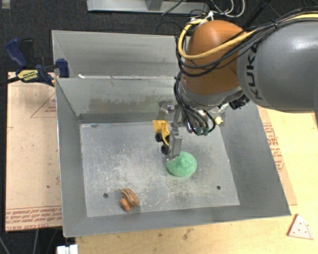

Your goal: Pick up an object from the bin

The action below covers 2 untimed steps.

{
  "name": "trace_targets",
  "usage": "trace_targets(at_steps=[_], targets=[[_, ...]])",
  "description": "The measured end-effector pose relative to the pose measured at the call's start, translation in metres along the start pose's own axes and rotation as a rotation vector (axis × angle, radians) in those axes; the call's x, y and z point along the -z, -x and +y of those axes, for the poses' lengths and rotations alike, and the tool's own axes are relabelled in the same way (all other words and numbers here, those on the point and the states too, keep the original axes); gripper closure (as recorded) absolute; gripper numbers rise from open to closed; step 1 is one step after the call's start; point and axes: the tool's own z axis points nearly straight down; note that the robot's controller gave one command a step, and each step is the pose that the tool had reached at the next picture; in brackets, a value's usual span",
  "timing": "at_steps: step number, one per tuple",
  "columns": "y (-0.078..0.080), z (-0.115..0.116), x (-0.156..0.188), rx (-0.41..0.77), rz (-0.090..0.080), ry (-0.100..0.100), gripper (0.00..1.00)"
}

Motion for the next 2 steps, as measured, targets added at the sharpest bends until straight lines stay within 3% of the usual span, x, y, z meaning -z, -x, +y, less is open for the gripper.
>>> trace_targets(at_steps=[1, 2], targets=[[0.001, 0.0, 0.005, -0.002, -0.007, 0.0, 0.0], [-0.019, -0.028, -0.04, -0.025, -0.013, 0.002, 0.0]])
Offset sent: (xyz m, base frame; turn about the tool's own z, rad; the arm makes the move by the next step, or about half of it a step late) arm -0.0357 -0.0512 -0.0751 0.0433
